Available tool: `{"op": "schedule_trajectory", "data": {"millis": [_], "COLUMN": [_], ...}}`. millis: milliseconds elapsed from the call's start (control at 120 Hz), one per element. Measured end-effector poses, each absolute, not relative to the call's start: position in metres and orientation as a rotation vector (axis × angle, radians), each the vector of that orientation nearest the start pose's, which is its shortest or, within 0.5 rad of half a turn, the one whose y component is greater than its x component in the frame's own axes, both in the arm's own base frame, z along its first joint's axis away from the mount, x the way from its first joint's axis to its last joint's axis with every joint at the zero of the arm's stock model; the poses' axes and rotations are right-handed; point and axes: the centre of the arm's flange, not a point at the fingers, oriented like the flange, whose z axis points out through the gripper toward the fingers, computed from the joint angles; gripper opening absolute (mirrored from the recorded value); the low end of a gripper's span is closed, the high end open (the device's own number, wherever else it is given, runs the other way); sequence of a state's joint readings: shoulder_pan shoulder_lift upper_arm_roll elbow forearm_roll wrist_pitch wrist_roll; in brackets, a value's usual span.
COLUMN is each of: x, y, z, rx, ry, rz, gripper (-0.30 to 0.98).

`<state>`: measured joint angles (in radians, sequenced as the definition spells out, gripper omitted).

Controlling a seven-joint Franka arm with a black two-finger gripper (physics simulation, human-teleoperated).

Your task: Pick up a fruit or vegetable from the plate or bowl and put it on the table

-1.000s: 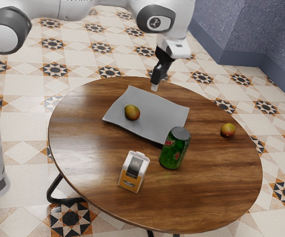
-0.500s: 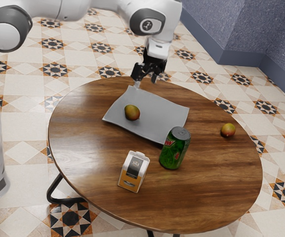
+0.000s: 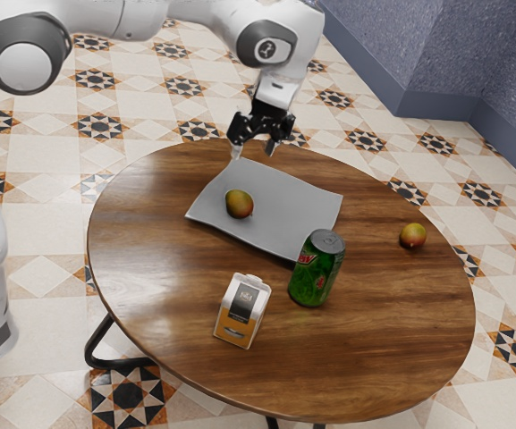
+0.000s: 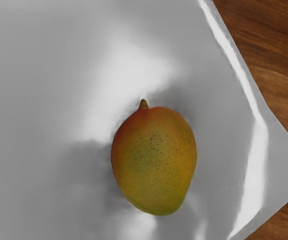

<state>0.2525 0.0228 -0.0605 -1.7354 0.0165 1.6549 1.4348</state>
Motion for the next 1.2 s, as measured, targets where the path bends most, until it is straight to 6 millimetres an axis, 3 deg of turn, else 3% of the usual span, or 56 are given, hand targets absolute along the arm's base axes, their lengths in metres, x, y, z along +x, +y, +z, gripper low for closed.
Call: {"op": "schedule_trajectory", "data": {"millis": [200,292,342,392,483,533,725,992,1108,1200], "x": [0.553,0.537,0.531,0.528,0.521,0.518,0.502,0.490,0.491,0.504], "y": [0.031,-0.006,-0.016,-0.007,0.038,0.051,0.047,0.059,0.071,0.073], "z": [0.537,0.532,0.530,0.534,0.543,0.542,0.535,0.522,0.520,0.503], "rx": [-2.439,-2.350,-2.318,-2.321,-2.392,-2.413,-2.388,-2.399,-2.407,-2.403], "ry": [2.100,2.193,2.220,2.203,2.109,2.088,2.114,2.107,2.083,2.083], "rz": [0.128,0.127,0.120,0.102,0.076,0.077,0.076,0.080,0.071,0.078], "gripper": [0.69,0.69,0.69,0.69,0.69,0.69,0.69,0.69,0.69,0.69]}}
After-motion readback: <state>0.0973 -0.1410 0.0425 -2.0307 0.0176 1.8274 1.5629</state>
